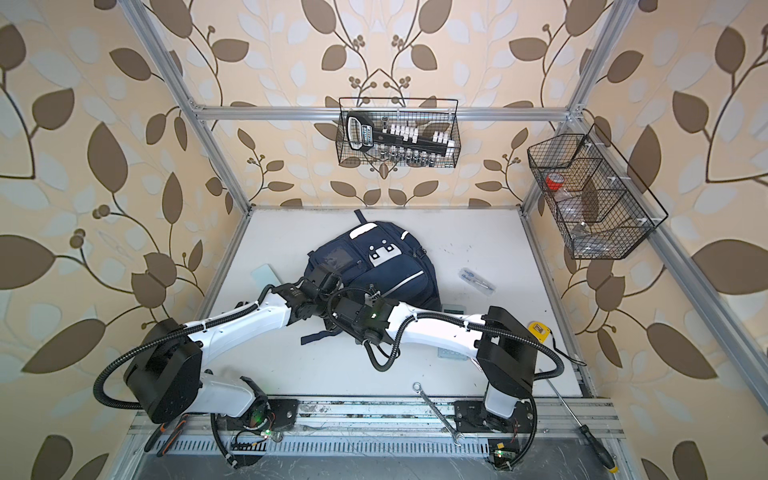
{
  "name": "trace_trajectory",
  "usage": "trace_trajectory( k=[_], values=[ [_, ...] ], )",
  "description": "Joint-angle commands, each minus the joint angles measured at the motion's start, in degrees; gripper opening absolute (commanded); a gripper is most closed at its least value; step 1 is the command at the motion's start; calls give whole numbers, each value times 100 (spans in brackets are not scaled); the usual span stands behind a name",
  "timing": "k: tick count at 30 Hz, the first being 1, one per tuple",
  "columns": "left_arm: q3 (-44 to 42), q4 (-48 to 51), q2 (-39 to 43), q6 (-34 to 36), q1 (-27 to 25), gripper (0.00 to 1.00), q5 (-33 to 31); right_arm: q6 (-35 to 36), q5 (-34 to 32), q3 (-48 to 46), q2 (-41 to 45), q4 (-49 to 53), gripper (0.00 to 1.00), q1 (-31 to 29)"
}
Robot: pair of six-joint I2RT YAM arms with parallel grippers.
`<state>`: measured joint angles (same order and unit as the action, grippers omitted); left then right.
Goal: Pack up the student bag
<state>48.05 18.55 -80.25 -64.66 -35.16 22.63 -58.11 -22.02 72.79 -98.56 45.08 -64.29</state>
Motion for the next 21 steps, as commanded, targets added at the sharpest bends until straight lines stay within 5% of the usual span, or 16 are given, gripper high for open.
trace_trajectory(
  k=[1, 13, 21],
  values=[
    [345, -672, 153, 62, 41, 0, 395, -207, -268, 201, -187, 183, 37, -59],
    [277, -782, 203, 17, 38, 0, 409, -491, -507, 100, -243, 484, 0, -29],
    [240, -765, 242, 81, 48, 0, 338, -455, -332, -143, 139, 528, 0, -24]
  ],
)
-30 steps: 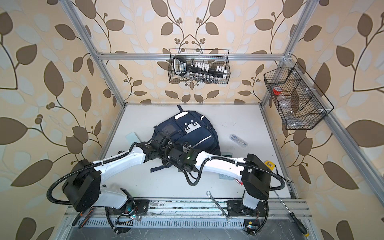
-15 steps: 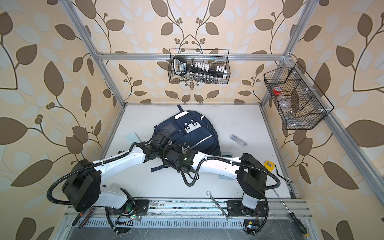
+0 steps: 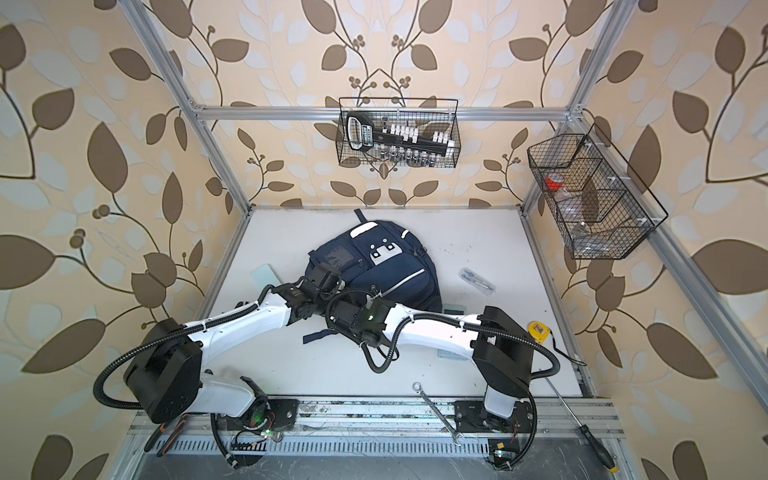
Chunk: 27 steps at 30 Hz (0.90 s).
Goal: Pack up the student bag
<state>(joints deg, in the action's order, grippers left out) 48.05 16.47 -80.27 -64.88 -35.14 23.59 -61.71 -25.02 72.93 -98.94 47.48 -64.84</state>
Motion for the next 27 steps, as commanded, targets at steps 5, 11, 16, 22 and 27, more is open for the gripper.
trace_trajectory(
  k=[5, 11, 16, 22, 27],
  values=[
    [240, -588, 249, 94, 49, 0, 259, 77, 144, -242, 111, 80, 6, 109],
    [253, -602, 328, 61, 48, 0, 295, 295, -50, 116, -375, 44, 27, 139],
    [222, -583, 341, 80, 44, 0, 286, 336, -212, 300, -563, 80, 10, 199],
    [216, -383, 354, 247, 117, 0, 100, 257, -57, 94, -205, 260, 0, 194],
    [414, 830, 373, 503, 410, 0, -1160, 437, 329, -103, 385, 681, 0, 182]
  ],
)
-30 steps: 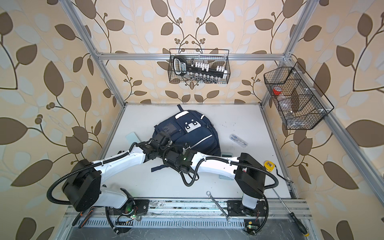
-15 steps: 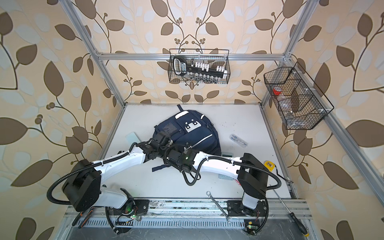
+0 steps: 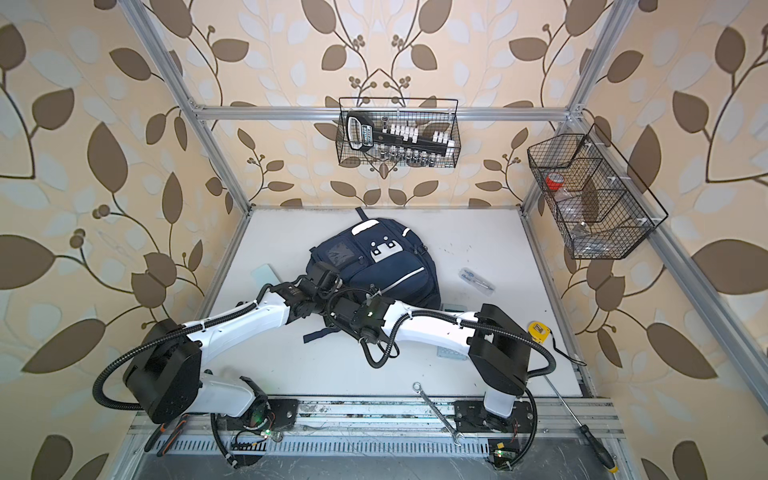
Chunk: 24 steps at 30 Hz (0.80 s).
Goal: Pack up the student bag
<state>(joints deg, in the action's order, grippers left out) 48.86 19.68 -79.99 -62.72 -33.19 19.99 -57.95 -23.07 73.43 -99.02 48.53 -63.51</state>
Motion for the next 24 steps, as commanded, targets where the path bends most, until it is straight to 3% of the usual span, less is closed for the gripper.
trace_trajectory(
  k=[1, 7, 10, 13, 17, 21, 22, 24],
  values=[
    [247, 564, 327, 226, 355, 0, -910, 188, 267, -225, 561, 639, 0, 90],
    [15, 72, 132, 10, 882, 0, -808, 1004, 882, -1169, 1375, 575, 0, 715],
    [277, 233, 0, 222, 1052, 0, -1018, 1383, 1213, -1798, 1664, 40, 0, 1367],
    [682, 576, -219, 499, 1577, 0, -1386, 1713, 1305, -1980, 1892, -388, 0, 1846],
    [1368, 545, -1021, 582, 2274, 0, -1373, 1916, 1956, -1674, 2040, -910, 0, 1761],
    [2373, 919, -1640, 935, 2358, 0, -1285, 1953, 2170, -1123, 1895, -987, 0, 1561],
    [2481, 1055, -1632, 998, 2361, 2, -1190, 1972, 2205, -993, 1852, -961, 0, 1552],
    [2296, 1139, -1247, 1016, 2280, 38, -1051, 1994, 2224, -802, 1817, -968, 0, 1552]
  ],
)
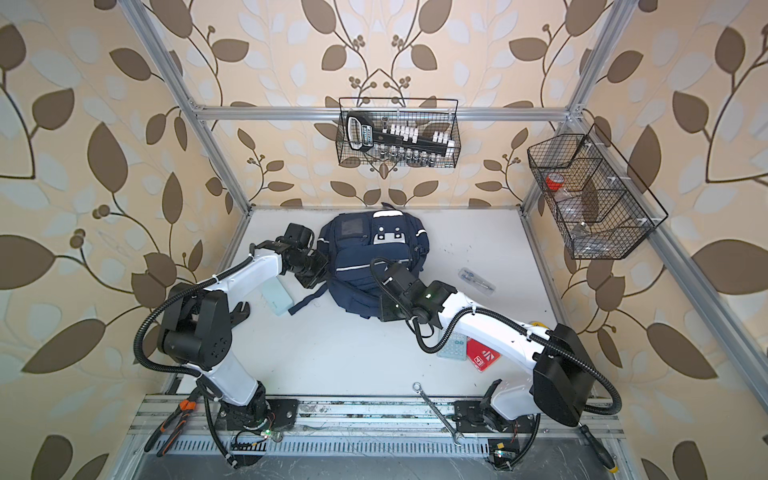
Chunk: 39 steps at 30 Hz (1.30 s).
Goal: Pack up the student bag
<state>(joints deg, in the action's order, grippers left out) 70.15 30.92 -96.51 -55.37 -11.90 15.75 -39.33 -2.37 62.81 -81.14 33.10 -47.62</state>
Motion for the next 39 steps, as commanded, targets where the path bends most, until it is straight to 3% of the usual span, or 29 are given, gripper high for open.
trace_trajectory(
  k=[1, 3, 7, 13, 21, 24, 31, 34, 39],
  values=[
    [-8, 42, 748, 280, 54, 51, -613, 152, 203, 324, 11, 538, 0, -38],
    [-325, 213, 1432, 334, -244, 66, -697, 151, 257, 409, -51, 428, 0, -41],
    [-880, 600, 2446, -140, -1073, 74, -609, 146, 429, 536, -158, 215, 0, -62],
    [-1581, -239, 2571, -1563, -1759, 75, 129, 73, 602, 616, -182, 21, 0, -159],
    [-1052, -118, 1981, -1711, -2185, 71, -190, -71, 512, 587, -139, -20, 0, -516],
    [-1034, -264, 1835, -1766, -2185, 61, -201, -111, 516, 615, -147, -52, 0, -621],
    [-911, -378, 1504, -1767, -2188, 24, -44, -45, 467, 640, -104, 158, 0, -696],
    [-869, -273, 1495, -1684, -2183, 2, -119, 6, 385, 624, -29, 390, 0, -699],
    [-784, 100, 1662, -1340, -1953, 0, -284, 116, -44, 474, 175, 1040, 0, -438]
  ],
)
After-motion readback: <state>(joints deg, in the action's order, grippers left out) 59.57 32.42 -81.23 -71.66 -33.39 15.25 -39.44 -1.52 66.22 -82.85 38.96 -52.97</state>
